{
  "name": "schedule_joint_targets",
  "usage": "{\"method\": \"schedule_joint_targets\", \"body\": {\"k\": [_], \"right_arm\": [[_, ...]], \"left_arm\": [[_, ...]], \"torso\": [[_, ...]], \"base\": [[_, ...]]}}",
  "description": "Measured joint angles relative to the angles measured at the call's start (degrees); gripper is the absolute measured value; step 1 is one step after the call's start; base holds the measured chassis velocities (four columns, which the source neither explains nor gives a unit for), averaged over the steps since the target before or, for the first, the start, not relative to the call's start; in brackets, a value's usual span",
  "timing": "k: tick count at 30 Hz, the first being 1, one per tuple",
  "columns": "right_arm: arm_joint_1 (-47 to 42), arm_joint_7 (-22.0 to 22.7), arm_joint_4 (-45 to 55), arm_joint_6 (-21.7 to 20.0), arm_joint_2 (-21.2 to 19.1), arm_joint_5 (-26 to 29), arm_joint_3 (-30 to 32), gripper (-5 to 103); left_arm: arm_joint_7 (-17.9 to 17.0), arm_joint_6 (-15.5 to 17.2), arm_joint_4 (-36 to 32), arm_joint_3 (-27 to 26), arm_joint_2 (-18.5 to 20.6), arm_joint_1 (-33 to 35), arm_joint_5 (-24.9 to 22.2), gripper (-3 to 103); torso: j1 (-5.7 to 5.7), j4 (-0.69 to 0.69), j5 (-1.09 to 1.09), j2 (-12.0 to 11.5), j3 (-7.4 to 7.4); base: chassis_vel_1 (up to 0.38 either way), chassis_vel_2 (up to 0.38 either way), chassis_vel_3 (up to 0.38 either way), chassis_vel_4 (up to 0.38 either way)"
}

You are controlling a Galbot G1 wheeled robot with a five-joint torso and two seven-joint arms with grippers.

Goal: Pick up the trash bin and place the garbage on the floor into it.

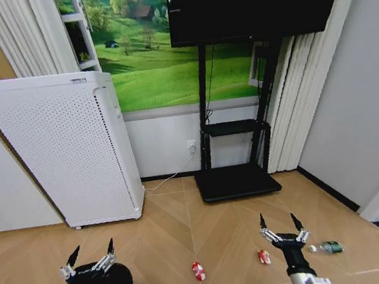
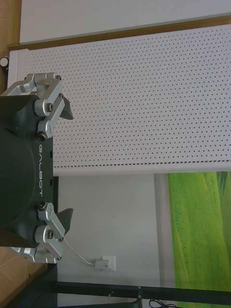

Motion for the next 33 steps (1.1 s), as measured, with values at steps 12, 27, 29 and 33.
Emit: {"method": "schedule_joint_targets", "body": {"k": [12,27,29,33], "right_arm": [[1.22,0.21,-1.21,-0.1,-0.58,0.74,0.32,100],[3.32,0.92,-5.14,0.13,-1.19,1.22,-0.32,100],[3.44,1.03,-5.35,0.15,-1.21,1.24,-0.29,100],[3.48,1.1,-5.5,0.31,-1.16,1.22,-0.36,100]], "left_arm": [[-14.11,14.92,-1.16,-9.85,3.39,5.15,-17.65,100],[-6.04,22.04,15.78,-18.36,6.89,8.11,-30.75,99],[-6.09,21.97,16.56,-17.76,6.88,7.86,-30.61,99],[-6.11,22.0,18.81,-15.15,7.42,5.42,-30.2,100]], "torso": [[0.0,0.0,0.0,-0.39,-0.43],[0.1,0.01,0.01,-0.04,-0.16],[0.1,0.01,0.01,-0.02,-0.15],[0.12,0.0,0.01,0.03,-0.1]], "base": [[0.0,0.0,0.0,0.0],[0.0,0.0,0.0,0.0],[0.0,0.0,0.0,0.0],[0.0,0.0,0.0,0.0]]}}
